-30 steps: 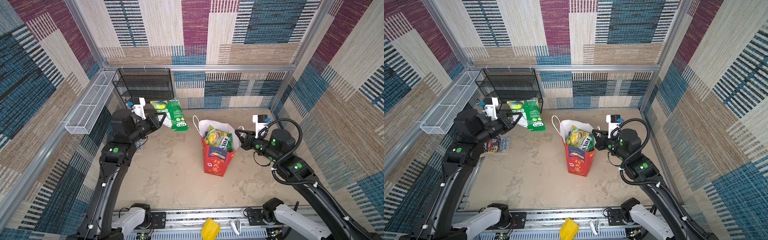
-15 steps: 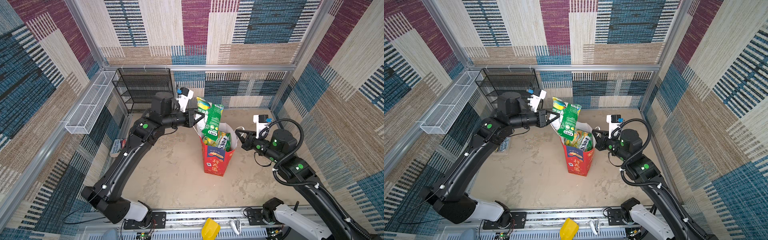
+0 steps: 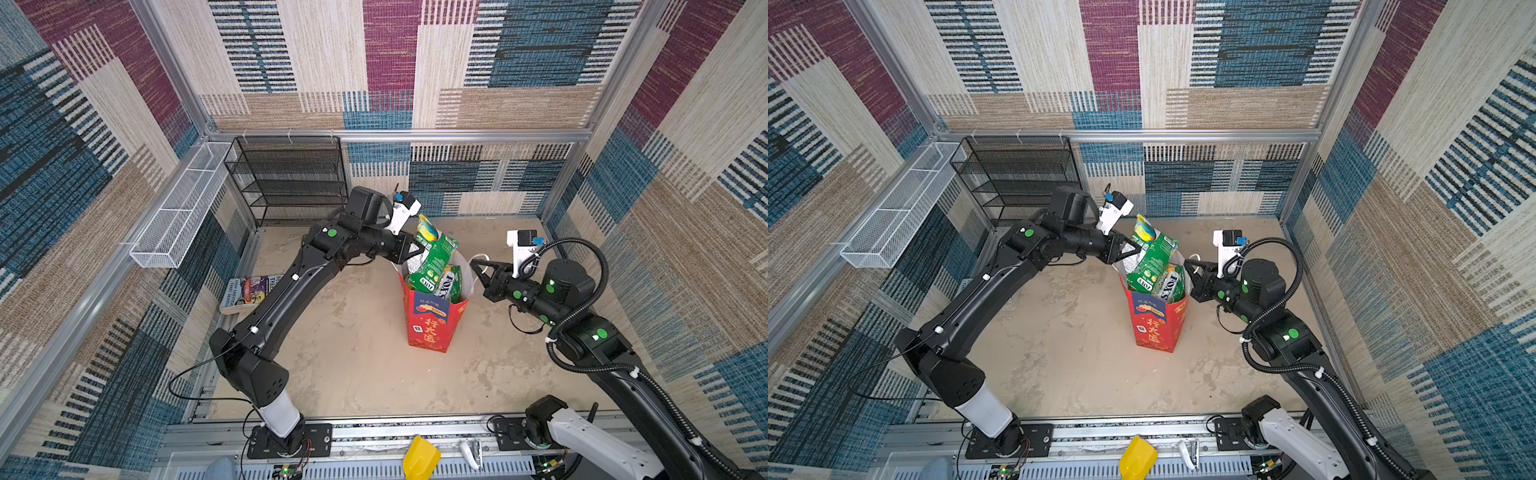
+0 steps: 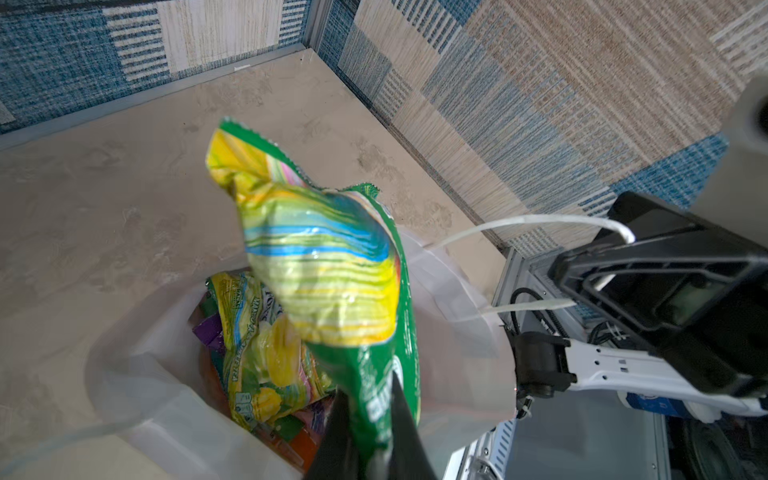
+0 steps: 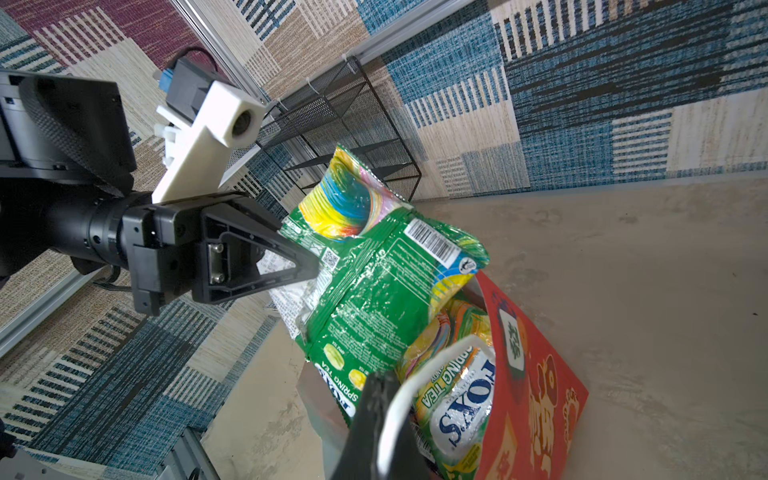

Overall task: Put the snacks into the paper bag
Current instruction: 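Lower the green packet into the paper bag with the left gripper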

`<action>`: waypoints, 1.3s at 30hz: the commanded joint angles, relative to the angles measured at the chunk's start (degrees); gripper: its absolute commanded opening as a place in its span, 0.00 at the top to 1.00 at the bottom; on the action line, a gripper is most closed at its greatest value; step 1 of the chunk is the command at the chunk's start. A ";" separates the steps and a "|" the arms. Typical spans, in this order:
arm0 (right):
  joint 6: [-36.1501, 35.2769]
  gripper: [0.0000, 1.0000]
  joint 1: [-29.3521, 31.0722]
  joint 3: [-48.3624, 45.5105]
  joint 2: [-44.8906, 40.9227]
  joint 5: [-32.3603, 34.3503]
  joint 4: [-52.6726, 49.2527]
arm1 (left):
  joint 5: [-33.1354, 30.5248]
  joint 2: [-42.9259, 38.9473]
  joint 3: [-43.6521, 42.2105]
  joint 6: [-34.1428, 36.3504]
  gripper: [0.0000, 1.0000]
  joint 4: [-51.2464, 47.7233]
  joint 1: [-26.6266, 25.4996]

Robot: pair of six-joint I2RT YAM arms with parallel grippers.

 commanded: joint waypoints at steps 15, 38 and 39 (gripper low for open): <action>-0.25 0.97 0.10 1.35 0.24 0.62 3.32 | 11.33 -6.02 -9.50 11.85 1.00 -0.05 -0.47; -0.40 0.97 0.10 0.01 -0.12 1.25 3.69 | -8.32 7.68 -0.95 -1.07 0.92 -6.74 -5.27; -0.39 0.97 0.11 0.05 -0.03 1.24 3.69 | -10.03 7.44 -0.48 -1.65 0.87 -6.91 -5.22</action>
